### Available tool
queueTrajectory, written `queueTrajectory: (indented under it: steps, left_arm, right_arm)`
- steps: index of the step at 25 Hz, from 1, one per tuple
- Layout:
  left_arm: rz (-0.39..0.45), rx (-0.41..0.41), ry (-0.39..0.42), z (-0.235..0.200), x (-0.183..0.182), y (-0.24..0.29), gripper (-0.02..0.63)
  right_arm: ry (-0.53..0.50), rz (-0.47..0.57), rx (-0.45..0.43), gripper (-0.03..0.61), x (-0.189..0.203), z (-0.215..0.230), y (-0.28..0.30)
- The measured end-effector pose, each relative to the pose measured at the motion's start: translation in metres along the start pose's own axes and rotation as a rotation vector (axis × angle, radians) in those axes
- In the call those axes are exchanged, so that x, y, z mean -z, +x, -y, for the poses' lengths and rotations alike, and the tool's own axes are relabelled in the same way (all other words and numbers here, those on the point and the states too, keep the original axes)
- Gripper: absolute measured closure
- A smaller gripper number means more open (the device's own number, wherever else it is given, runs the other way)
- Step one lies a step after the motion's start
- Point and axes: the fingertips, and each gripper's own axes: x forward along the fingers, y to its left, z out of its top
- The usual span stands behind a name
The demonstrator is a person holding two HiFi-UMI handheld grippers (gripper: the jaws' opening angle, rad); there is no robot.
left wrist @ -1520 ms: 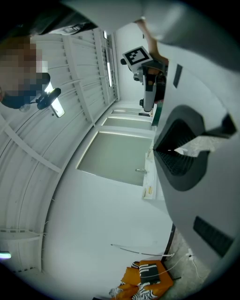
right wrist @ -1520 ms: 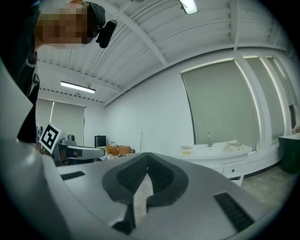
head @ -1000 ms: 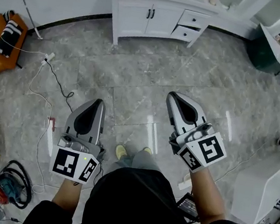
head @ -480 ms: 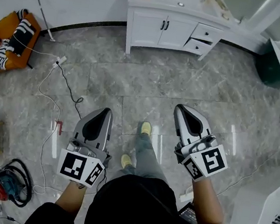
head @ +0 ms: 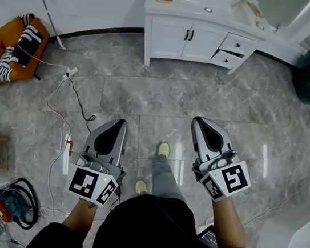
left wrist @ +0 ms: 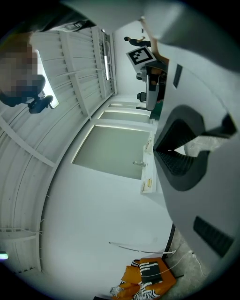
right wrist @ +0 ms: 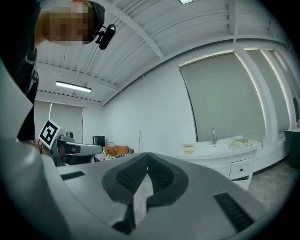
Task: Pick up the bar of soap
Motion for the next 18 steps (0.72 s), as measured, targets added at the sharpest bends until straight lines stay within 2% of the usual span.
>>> queueTrajectory:
  steps: [10,18]
  left_arm:
    - [-0.016,0.018,0.01,-0.012,-0.019,0.13,0.607]
    - [-0.027,-0.008,0.034,-0.021,-0.031,0.201,0.607]
  right_arm:
    - [0.048,-0.011,0.001,0.569,-0.005,0.108,0.062]
    - [0.052,0.0,-0.025,0.569,-0.014,0.17,0.1]
